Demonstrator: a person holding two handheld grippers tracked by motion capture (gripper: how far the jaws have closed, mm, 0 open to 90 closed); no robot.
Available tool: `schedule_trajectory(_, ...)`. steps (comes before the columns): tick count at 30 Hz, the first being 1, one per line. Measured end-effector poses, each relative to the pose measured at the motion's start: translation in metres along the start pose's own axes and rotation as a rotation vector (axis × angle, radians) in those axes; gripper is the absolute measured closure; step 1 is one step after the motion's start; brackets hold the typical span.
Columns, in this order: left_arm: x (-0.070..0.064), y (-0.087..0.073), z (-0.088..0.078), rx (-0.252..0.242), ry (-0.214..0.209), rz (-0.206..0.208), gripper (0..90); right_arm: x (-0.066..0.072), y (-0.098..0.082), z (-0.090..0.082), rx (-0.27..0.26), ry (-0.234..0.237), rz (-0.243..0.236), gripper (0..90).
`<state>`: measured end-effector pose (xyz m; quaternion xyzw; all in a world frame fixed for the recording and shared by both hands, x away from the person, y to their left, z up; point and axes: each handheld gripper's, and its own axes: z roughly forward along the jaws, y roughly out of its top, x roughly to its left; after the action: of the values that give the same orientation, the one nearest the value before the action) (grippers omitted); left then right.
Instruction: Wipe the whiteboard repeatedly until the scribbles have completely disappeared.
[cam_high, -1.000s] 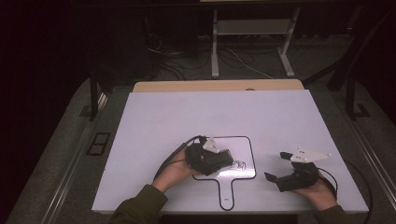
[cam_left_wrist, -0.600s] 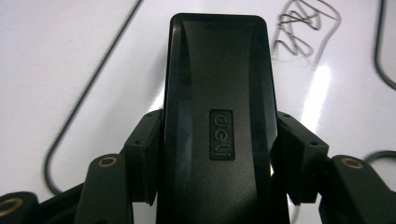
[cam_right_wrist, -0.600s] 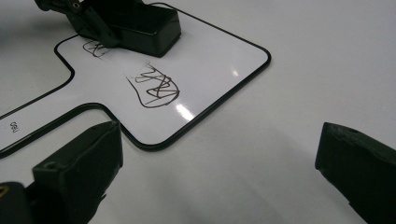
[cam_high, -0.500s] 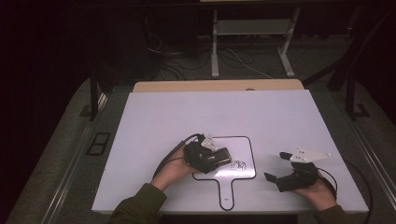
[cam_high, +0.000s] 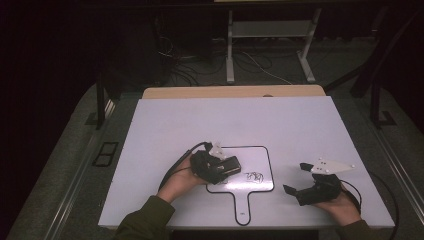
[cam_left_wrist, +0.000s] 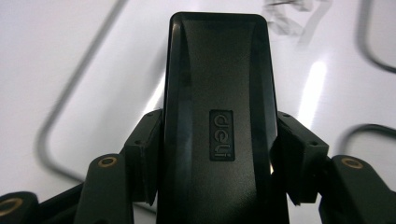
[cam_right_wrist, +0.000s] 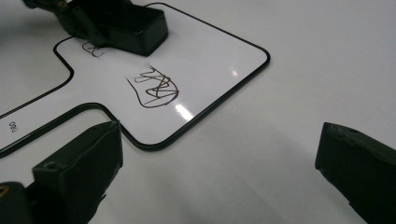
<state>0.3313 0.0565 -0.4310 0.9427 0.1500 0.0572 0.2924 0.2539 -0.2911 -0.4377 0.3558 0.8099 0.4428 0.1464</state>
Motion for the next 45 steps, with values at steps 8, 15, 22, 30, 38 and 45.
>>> schedule_trajectory(8, 0.01, -0.006, -0.004, 0.001, 0.052, -0.033, 39.5, 0.0, 0.0, 0.0, 0.002, -0.002, 0.001, 0.0)
schedule_trajectory(15, 0.002, -0.011, -0.007, -0.003, 0.01, -0.026, 39.5, 0.0, 0.0, 0.0, 0.003, -0.001, 0.0, 0.0)
schedule_trajectory(22, 0.003, -0.011, -0.007, -0.008, 0.017, -0.035, 39.5, 0.0, 0.0, 0.0, 0.002, -0.003, -0.002, 0.0)
schedule_trajectory(30, 0.002, -0.015, -0.011, 0.008, 0.027, -0.035, 39.5, 0.0, 0.0, 0.001, 0.005, -0.001, -0.003, 0.0)
schedule_trajectory(38, 0.004, -0.016, -0.011, 0.004, 0.054, -0.05, 39.5, 0.0, 0.0, 0.0, 0.002, -0.004, -0.005, 0.0)
schedule_trajectory(45, 0.004, -0.02, -0.015, 0.01, 0.035, -0.056, 39.4, 0.0, 0.0, 0.0, 0.005, -0.004, -0.003, 0.0)
